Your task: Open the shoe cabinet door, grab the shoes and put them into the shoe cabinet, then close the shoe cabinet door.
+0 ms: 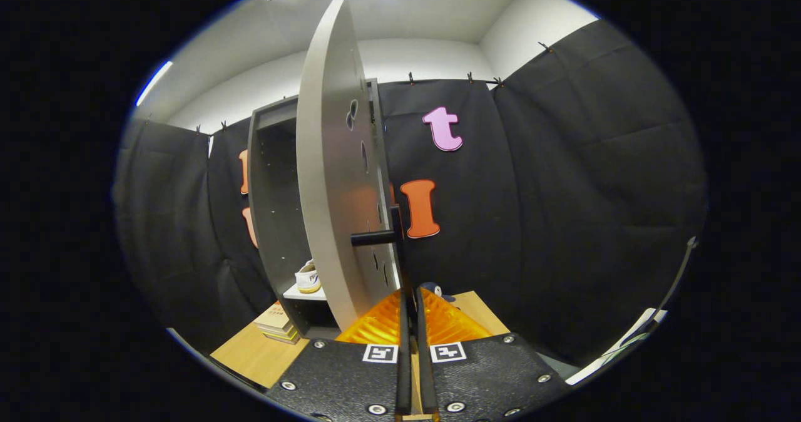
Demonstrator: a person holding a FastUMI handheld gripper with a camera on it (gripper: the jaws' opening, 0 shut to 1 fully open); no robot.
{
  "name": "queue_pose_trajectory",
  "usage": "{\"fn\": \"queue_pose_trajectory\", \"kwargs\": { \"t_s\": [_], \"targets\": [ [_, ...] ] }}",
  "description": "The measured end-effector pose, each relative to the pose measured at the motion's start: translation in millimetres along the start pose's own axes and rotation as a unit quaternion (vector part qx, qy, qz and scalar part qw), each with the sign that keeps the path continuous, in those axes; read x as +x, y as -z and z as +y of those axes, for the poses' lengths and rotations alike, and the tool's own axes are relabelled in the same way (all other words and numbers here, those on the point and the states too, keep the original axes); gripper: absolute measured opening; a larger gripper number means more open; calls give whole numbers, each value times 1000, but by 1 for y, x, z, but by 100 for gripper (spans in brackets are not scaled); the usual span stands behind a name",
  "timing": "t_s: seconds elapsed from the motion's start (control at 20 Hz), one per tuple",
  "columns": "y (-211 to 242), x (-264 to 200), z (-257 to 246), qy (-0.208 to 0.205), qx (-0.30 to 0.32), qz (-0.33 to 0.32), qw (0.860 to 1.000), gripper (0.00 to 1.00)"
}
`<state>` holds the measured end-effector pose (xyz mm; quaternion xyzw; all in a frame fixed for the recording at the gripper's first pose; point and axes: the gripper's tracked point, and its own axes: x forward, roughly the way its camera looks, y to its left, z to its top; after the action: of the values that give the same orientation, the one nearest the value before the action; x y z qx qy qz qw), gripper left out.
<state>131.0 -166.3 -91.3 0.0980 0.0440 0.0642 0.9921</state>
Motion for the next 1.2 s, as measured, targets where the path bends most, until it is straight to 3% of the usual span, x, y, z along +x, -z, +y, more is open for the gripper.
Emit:
{"fn": "queue_pose_trajectory", "kwargs": {
  "t_s": [0.2, 0.45, 0.6, 0.85, 1.05, 1.2],
  "targets": [
    [7, -17, 1, -22, 0, 27, 999, 8],
    [3, -25, -6, -5, 47, 29, 998, 10],
    [3, -30, -3, 10, 57, 19, 998, 25],
    [-15, -57, 13, 25, 36, -49, 998, 41],
    [5, -75, 58, 5, 21, -14, 1000, 54],
    [37, -67, 75, 41, -11, 31, 999, 65]
  ]
}}
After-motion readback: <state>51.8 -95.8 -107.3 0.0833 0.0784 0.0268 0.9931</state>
